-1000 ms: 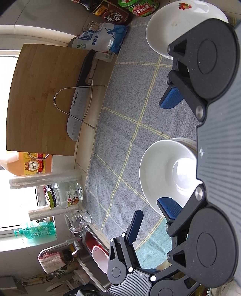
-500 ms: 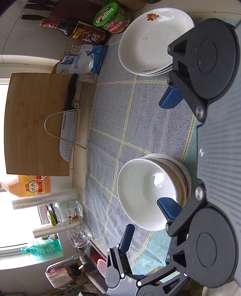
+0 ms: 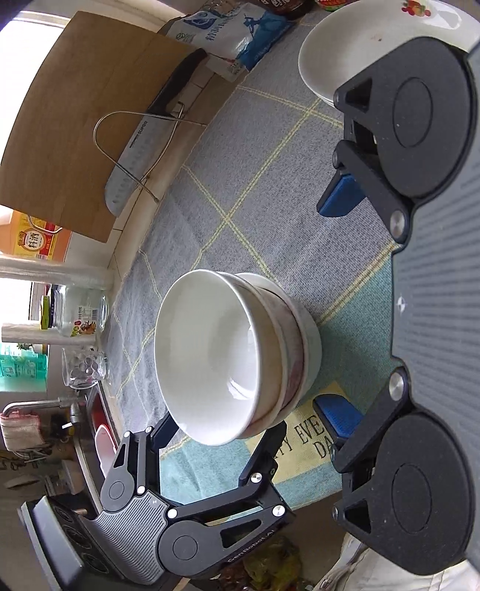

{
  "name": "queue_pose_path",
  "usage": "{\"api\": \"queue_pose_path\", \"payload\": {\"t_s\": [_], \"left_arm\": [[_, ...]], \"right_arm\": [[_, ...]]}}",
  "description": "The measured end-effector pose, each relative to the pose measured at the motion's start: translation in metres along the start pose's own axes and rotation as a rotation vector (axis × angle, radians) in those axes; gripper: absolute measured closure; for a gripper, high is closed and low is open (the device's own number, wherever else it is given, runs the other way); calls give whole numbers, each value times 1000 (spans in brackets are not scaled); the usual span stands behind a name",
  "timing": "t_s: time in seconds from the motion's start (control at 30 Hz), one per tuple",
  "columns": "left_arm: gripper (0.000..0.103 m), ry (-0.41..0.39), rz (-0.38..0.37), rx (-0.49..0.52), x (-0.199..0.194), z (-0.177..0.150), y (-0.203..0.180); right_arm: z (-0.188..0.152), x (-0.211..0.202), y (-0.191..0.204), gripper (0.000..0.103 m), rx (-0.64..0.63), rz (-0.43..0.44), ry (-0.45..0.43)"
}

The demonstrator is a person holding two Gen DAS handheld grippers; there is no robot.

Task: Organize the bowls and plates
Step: 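Grasp opposite rims of the bowl stack with the left and right tools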

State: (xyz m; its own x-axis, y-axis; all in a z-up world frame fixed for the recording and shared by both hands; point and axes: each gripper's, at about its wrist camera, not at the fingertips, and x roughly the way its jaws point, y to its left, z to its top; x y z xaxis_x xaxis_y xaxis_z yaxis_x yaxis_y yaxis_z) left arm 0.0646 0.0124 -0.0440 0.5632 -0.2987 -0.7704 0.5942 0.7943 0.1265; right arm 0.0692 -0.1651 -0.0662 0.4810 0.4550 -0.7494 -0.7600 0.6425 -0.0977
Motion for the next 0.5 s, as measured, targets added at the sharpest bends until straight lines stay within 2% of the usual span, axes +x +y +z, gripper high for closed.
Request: {"api": "queue_pose_path", "payload": {"t_s": [0.1, 0.2, 0.37, 0.5], "left_arm": [[9, 22, 37, 9, 2, 3, -7], [9, 41, 42, 2, 4, 4, -7], [9, 33, 2, 45, 8, 7, -5], [9, 18, -68, 82, 13, 7, 4]], "right_arm": [[-1, 5, -5, 0, -58, 25, -13], [1, 10, -8, 0, -86, 52, -25], [4, 21, -9, 0, -98, 51, -11], [7, 24, -2, 0, -103, 38, 10]]}}
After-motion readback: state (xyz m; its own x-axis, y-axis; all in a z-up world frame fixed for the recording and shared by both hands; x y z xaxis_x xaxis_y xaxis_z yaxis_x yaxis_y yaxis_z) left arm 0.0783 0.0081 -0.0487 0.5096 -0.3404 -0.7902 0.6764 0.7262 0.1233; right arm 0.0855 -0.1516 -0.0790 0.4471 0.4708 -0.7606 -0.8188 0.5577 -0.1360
